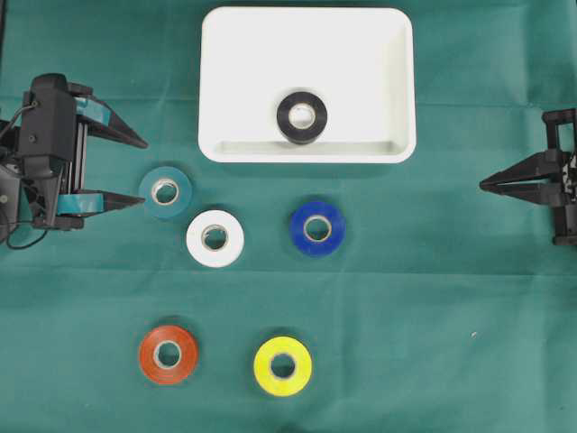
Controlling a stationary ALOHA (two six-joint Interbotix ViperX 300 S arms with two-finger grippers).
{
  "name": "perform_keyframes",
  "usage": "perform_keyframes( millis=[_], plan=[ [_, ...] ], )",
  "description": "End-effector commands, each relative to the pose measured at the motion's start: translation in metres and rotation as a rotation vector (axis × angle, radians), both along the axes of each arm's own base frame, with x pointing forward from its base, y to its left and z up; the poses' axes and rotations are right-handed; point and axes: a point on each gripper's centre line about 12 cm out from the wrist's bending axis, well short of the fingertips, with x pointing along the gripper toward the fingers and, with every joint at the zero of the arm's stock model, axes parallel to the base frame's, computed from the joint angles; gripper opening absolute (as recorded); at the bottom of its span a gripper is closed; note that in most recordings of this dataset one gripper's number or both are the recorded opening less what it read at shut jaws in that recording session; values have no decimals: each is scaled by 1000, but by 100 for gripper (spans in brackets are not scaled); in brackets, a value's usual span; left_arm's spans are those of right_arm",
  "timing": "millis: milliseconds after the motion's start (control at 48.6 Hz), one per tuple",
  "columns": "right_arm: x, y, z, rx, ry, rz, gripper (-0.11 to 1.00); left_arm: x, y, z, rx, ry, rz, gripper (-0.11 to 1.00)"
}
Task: Put the tape into the white case with the left arm.
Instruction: 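Withdraw the left gripper back to the left side, then move the left gripper over the blue tape roll and lower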
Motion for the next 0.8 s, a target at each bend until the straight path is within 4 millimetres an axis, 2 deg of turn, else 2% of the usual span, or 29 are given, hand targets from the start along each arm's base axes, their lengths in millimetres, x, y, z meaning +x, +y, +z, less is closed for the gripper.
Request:
perform_keyframes(
  millis=[0,617,782],
  plan=[
    [2,0,4,0,-15,-1,-9,4,-3,5,0,-15,-12,91],
    [3,0,5,0,-17,-1,-9,41,-14,-2,3,35,-56,91],
    [3,0,5,0,-17,-1,-9,57,-14,-1,2,38,-56,91]
  ],
)
